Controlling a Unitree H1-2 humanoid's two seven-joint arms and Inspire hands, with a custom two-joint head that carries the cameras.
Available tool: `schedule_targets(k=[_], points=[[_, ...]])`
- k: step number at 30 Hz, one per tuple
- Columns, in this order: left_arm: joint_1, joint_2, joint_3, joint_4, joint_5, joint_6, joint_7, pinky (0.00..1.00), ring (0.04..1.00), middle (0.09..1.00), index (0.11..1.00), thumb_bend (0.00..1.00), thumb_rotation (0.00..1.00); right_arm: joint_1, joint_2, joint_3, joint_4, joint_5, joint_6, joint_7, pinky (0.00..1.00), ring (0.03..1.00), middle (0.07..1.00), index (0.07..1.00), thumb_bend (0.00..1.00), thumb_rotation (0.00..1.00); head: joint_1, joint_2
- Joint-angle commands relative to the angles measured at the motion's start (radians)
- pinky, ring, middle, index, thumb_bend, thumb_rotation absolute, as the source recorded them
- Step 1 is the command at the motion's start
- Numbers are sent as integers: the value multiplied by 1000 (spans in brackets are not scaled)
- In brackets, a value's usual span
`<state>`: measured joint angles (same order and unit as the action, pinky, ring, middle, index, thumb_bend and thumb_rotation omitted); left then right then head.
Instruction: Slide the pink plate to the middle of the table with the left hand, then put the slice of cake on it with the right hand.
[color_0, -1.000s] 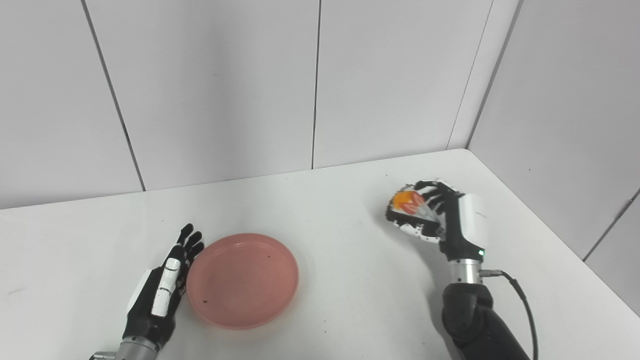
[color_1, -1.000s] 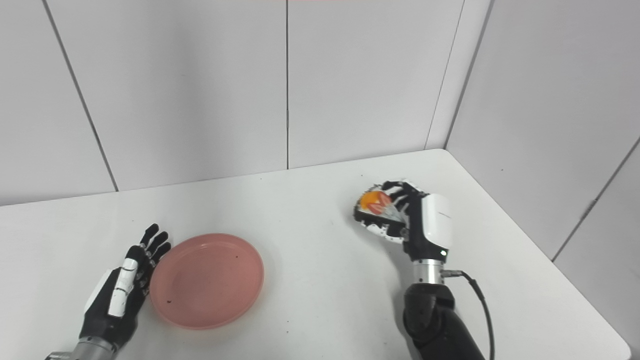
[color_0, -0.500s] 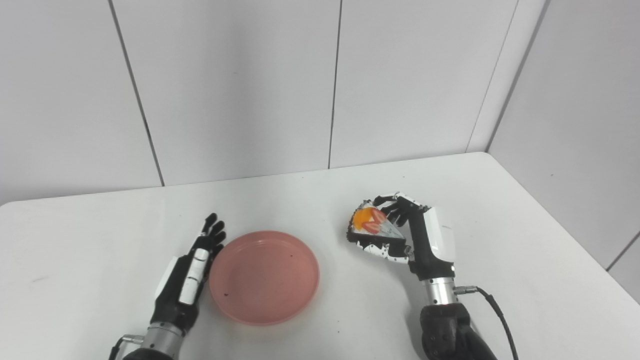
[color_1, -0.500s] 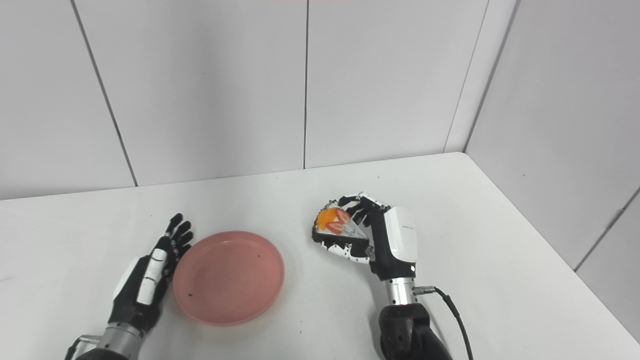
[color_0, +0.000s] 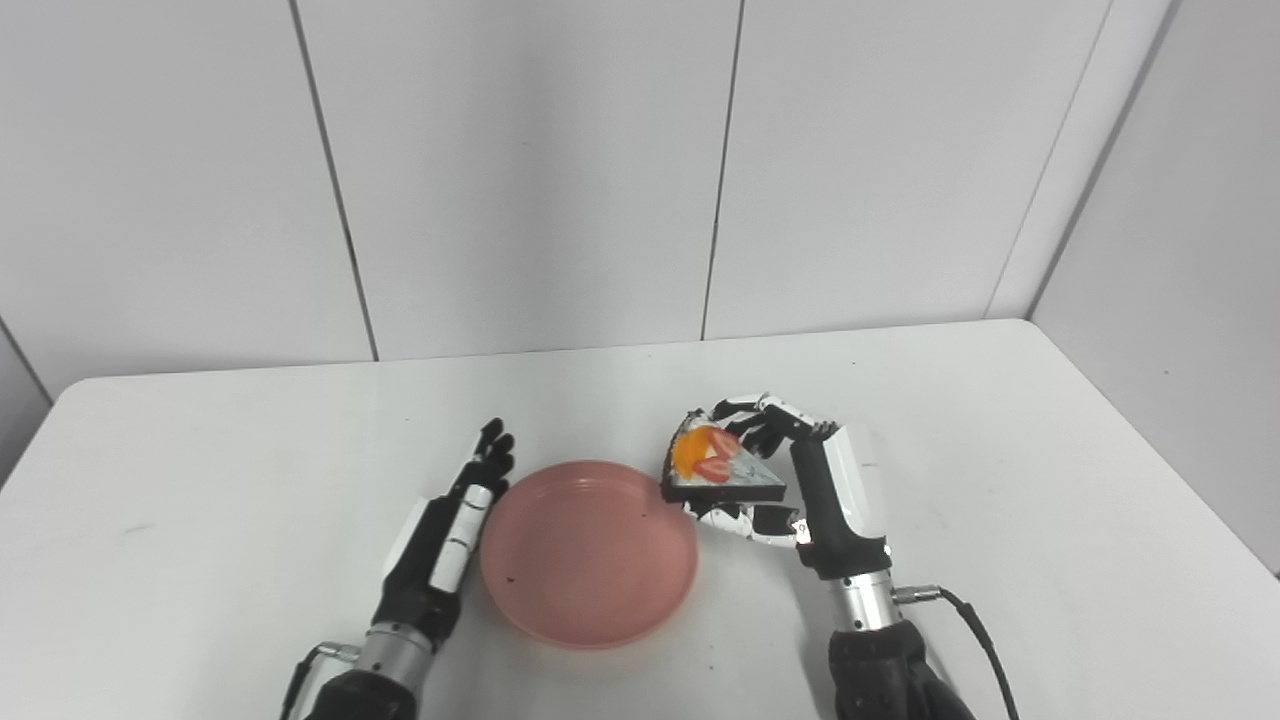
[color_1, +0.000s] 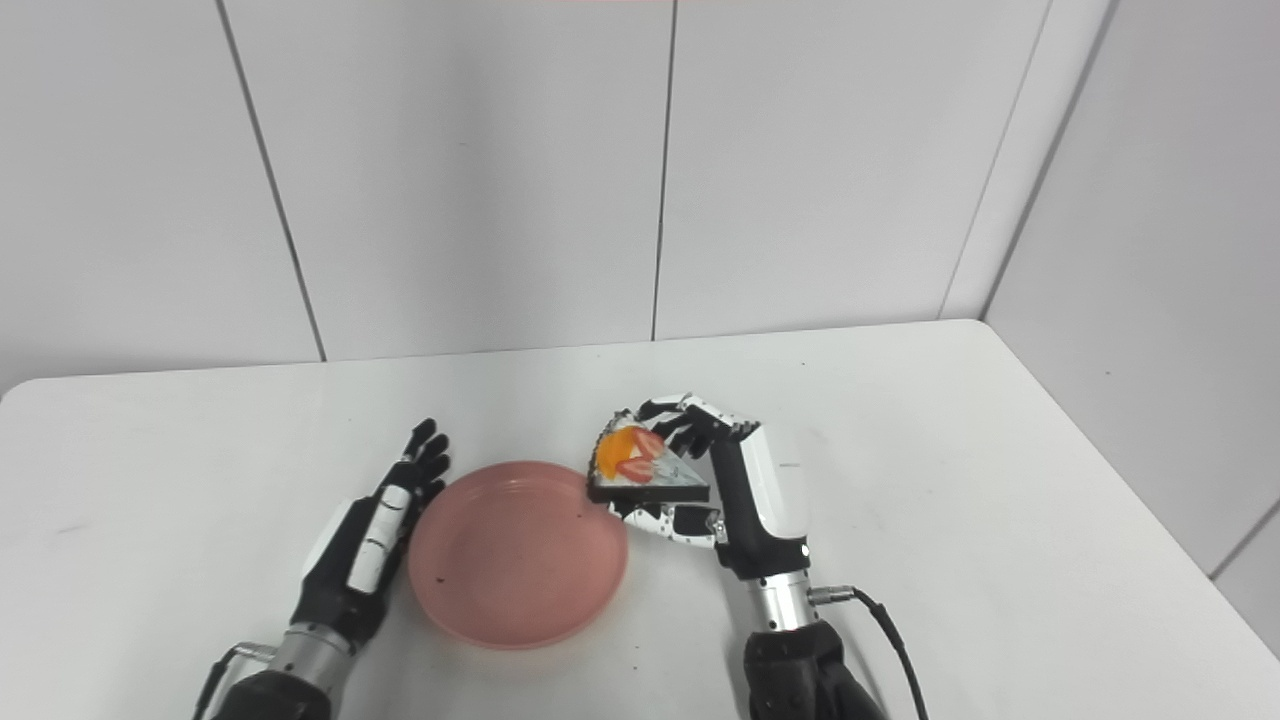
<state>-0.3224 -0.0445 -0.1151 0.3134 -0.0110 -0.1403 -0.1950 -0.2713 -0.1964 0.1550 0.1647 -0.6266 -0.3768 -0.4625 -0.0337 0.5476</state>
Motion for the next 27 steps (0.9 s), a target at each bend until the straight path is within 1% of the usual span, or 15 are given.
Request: schedule_targets(k=[1,3,7,11,13,16,20,21,23,27], points=[[37,-16,-14,19,15,-6,15,1000,991,995,996,701,1000,-21,30,13,-27,4,-6,22,348,392,479,553,509,0,20,6],[37,-17,-19,17,25,-1,22,987,989,996,998,702,1000,-27,40,25,-21,9,-12,46,354,395,476,552,510,0,32,10],[36,-22,-25,14,28,2,28,971,981,991,996,701,1000,-36,47,40,6,14,-32,78,334,387,468,555,509,0,54,17],[36,-30,-27,13,32,3,38,959,973,986,991,706,1000,-32,55,52,6,56,2,157,340,388,473,554,509,0,72,23],[36,-34,-26,15,34,2,43,953,970,985,989,718,1000,-29,49,60,-5,60,24,204,350,390,472,556,509,0,75,25],[35,-35,-26,18,34,-5,42,948,967,983,986,712,1000,-28,41,65,-15,50,50,251,354,391,476,557,509,0,77,29],[37,-33,-27,11,40,6,43,953,972,985,987,734,1000,-26,30,67,-36,35,86,292,367,396,479,557,509,0,78,33],[37,-34,-26,8,37,11,42,953,973,985,987,737,1000,-27,27,66,-36,32,86,295,368,396,479,557,509,0,76,36],[38,-32,-26,5,34,13,38,967,978,988,990,727,1000,-28,21,63,-38,28,89,303,362,395,474,557,509,0,74,37],[40,-30,-26,-1,28,12,33,963,977,989,991,716,1000,-29,11,61,-54,16,110,320,358,395,470,558,509,0,71,41]])
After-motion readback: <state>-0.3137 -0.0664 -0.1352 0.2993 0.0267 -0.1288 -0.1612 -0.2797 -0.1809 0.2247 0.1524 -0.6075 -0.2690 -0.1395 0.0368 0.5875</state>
